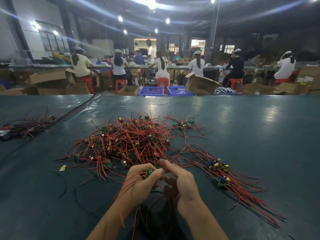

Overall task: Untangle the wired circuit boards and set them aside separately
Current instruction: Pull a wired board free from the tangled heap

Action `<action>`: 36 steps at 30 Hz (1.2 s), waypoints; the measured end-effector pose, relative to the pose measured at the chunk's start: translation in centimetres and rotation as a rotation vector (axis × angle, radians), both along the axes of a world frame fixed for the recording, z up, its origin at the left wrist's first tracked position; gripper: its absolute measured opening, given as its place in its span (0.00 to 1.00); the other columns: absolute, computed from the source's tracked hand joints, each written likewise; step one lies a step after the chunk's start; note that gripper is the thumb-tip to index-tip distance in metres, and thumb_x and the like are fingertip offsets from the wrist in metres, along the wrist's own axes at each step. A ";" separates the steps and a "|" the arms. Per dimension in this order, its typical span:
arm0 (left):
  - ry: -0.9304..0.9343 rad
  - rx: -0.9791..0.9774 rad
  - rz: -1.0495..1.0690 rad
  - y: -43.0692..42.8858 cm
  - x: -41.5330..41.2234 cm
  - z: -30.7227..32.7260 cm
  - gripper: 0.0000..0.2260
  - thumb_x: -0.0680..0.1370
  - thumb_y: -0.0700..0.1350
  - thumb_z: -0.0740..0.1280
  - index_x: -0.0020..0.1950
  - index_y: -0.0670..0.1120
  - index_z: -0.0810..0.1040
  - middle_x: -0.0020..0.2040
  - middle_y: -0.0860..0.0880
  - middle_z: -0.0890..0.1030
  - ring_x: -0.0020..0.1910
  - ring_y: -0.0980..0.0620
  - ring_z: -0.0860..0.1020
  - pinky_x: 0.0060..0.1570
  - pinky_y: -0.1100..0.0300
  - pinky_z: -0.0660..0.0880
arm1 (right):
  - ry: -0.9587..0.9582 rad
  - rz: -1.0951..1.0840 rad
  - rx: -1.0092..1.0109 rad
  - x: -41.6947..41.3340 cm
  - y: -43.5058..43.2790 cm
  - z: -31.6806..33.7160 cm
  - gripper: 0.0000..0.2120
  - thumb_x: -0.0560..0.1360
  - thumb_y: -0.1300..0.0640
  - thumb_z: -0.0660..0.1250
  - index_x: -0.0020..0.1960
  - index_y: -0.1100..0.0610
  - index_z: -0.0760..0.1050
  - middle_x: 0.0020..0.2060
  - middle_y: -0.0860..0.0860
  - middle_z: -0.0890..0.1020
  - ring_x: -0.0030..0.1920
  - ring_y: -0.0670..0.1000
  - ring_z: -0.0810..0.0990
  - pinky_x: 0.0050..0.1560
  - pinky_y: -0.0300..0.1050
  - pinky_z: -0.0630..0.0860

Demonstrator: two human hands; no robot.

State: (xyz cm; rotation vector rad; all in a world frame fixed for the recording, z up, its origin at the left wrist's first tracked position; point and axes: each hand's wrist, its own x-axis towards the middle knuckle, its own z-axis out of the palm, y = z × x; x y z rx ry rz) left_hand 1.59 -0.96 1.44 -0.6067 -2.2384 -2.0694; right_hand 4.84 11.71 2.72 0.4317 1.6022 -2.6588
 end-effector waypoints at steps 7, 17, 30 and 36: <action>0.018 -0.069 -0.060 0.3 1.0 1.2 0.10 0.71 0.48 0.69 0.29 0.50 0.81 0.26 0.49 0.79 0.25 0.58 0.75 0.29 0.65 0.73 | -0.043 -0.218 -0.198 -1.0 2.8 0.4 0.09 0.78 0.56 0.66 0.54 0.58 0.83 0.23 0.46 0.67 0.20 0.43 0.63 0.18 0.36 0.62; -0.095 -0.008 0.022 0.1 0.7 1.6 0.11 0.72 0.49 0.73 0.30 0.47 0.83 0.27 0.47 0.79 0.25 0.54 0.75 0.28 0.65 0.72 | 0.037 -0.313 -0.251 -0.9 3.9 0.4 0.09 0.80 0.56 0.65 0.52 0.57 0.82 0.32 0.47 0.70 0.20 0.42 0.61 0.18 0.35 0.60; -0.434 0.631 0.082 -0.2 0.8 2.6 0.13 0.70 0.49 0.68 0.48 0.42 0.83 0.34 0.48 0.80 0.26 0.56 0.72 0.26 0.65 0.73 | 0.276 -0.188 -0.351 0.3 3.0 1.1 0.18 0.69 0.40 0.68 0.46 0.52 0.87 0.33 0.47 0.76 0.25 0.44 0.65 0.22 0.35 0.63; -0.527 0.733 -0.115 -0.2 0.8 3.1 0.17 0.73 0.57 0.61 0.42 0.44 0.78 0.31 0.49 0.74 0.25 0.54 0.69 0.24 0.63 0.69 | 0.166 -0.070 0.032 0.1 1.3 0.4 0.26 0.69 0.35 0.62 0.45 0.55 0.87 0.31 0.45 0.79 0.26 0.43 0.67 0.26 0.36 0.62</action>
